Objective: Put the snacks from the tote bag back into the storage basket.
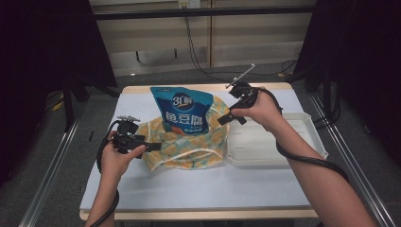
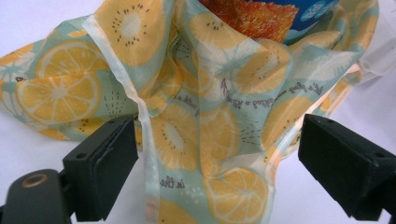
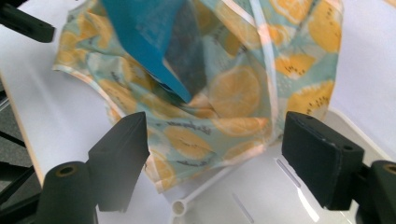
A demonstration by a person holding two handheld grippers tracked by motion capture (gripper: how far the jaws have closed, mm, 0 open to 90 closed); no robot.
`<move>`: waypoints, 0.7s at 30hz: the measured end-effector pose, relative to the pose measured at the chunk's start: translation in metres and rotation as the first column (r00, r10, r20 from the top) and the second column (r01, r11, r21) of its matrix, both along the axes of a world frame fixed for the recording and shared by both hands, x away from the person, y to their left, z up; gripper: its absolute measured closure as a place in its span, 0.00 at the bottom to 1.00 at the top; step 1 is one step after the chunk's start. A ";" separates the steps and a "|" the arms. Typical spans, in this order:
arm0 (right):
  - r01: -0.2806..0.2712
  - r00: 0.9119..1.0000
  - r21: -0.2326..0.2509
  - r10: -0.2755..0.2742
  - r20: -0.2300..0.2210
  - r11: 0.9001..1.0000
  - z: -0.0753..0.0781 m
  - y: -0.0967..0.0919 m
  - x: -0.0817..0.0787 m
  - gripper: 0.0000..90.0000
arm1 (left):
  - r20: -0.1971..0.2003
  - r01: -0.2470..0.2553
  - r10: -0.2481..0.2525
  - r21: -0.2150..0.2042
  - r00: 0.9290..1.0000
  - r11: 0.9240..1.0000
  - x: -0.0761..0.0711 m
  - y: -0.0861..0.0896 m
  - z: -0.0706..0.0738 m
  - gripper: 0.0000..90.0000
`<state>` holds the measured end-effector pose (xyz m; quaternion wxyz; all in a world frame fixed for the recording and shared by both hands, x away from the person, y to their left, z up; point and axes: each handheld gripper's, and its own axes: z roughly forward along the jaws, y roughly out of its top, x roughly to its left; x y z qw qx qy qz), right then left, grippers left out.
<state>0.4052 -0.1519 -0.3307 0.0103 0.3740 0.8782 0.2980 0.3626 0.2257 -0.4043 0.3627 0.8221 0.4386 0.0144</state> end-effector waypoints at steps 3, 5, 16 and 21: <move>-0.017 1.000 0.007 0.017 0.012 1.000 0.006 0.004 -0.001 0.23 | 0.005 -0.006 0.006 0.002 1.000 1.000 0.000 0.000 0.000 0.12; -0.036 0.999 0.005 0.035 0.013 0.999 0.009 0.006 -0.001 0.21 | -0.002 -0.012 0.012 0.004 1.000 1.000 -0.001 0.000 0.000 0.11; -0.053 0.998 0.012 0.053 0.015 0.998 0.020 0.019 0.004 0.21 | -0.002 -0.006 0.006 0.027 1.000 1.000 0.000 0.001 0.002 0.10; -0.053 0.998 0.017 0.053 0.019 0.998 0.025 0.022 0.006 0.21 | -0.013 0.012 -0.012 0.028 1.000 1.000 0.000 0.000 0.001 0.09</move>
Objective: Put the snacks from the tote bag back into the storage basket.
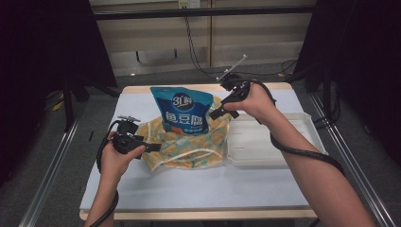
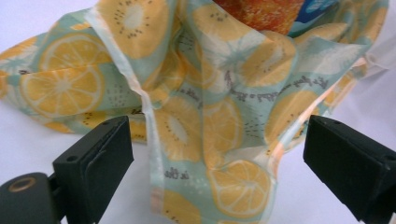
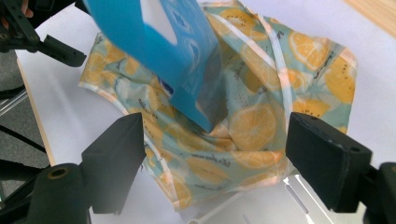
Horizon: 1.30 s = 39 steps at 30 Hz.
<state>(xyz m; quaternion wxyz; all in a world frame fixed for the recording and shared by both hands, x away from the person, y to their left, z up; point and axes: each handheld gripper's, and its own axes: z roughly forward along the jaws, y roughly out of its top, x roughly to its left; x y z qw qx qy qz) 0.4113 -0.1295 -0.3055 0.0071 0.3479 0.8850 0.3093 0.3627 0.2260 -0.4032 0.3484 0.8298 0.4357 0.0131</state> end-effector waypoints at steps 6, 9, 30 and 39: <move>0.000 1.000 0.003 0.000 0.004 1.000 0.007 0.004 0.002 0.21 | 0.014 -0.005 0.005 0.004 1.000 1.000 -0.001 -0.001 0.001 0.09; -0.001 1.000 0.000 0.001 0.003 1.000 0.009 0.006 0.003 0.21 | 0.016 0.004 -0.004 0.010 1.000 1.000 0.000 -0.001 0.001 0.08; -0.016 1.000 -0.005 0.016 0.016 1.000 0.023 0.020 0.010 0.20 | 0.000 0.005 -0.006 0.021 1.000 1.000 0.000 -0.001 -0.002 0.09; -0.030 0.999 0.008 0.030 0.031 1.000 0.025 0.028 0.014 0.23 | -0.004 0.005 -0.005 0.016 1.000 1.000 0.001 0.000 -0.002 0.09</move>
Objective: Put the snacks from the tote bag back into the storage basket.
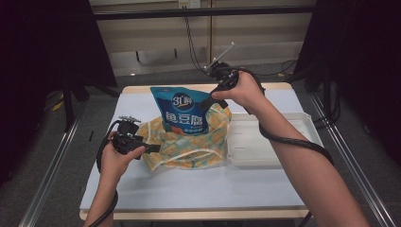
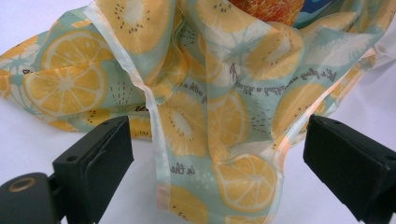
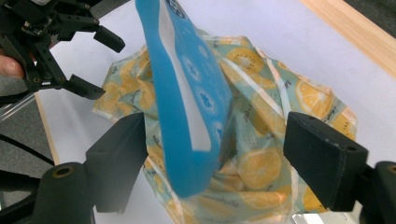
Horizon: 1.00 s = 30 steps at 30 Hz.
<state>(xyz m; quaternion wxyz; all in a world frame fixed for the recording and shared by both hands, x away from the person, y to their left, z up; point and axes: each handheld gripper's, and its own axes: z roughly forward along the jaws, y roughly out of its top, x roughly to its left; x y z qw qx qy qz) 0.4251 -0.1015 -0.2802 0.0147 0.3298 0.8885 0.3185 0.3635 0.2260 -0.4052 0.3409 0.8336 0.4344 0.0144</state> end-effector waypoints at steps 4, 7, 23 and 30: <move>-0.013 1.000 -0.006 0.013 0.006 1.000 0.000 0.002 0.002 0.26 | 0.005 -0.002 0.002 0.000 1.000 1.000 0.000 0.000 0.000 0.09; -0.004 1.000 -0.010 0.005 0.011 1.000 -0.001 0.003 0.003 0.26 | 0.002 0.003 -0.003 -0.001 1.000 1.000 0.000 0.000 0.000 0.09; -0.009 1.000 0.004 0.009 0.003 1.000 -0.003 0.013 0.010 0.45 | 0.004 0.007 -0.007 0.004 1.000 1.000 0.001 0.001 0.000 0.09; -0.018 1.000 0.007 0.018 0.001 1.000 -0.005 0.018 0.015 0.60 | 0.002 0.009 -0.009 0.010 1.000 1.000 0.002 0.000 -0.001 0.09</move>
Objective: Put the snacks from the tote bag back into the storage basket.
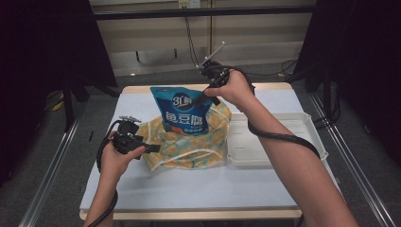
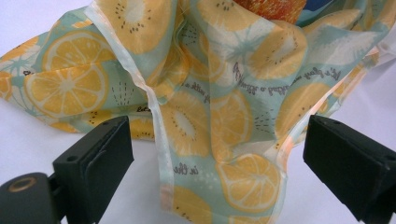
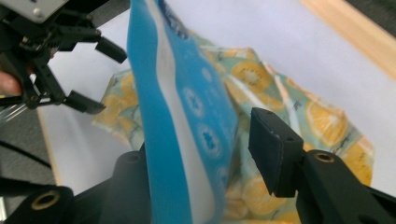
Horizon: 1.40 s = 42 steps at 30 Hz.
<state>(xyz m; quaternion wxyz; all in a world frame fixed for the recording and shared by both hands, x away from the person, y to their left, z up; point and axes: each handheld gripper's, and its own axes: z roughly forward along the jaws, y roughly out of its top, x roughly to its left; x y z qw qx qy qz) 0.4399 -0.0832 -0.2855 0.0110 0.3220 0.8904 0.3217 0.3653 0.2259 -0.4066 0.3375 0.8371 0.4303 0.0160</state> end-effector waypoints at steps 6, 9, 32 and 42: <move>-0.029 1.000 -0.021 0.029 -0.001 0.999 -0.002 0.008 0.003 0.69 | -0.001 0.008 -0.008 0.002 1.000 1.000 0.000 -0.002 -0.001 0.09; -0.057 0.998 -0.045 0.057 -0.002 0.997 -0.004 0.012 0.005 0.76 | 0.001 0.011 -0.011 0.010 1.000 1.000 0.001 -0.001 -0.001 0.09; -0.104 0.994 0.002 0.104 0.016 0.995 0.013 0.020 -0.001 1.00 | 0.004 0.009 -0.009 0.002 1.000 1.000 -0.001 -0.005 -0.002 0.10; -0.127 0.991 0.029 0.126 0.040 0.992 0.044 0.020 -0.003 1.00 | 0.005 0.014 -0.014 0.003 1.000 1.000 0.000 -0.001 -0.001 0.10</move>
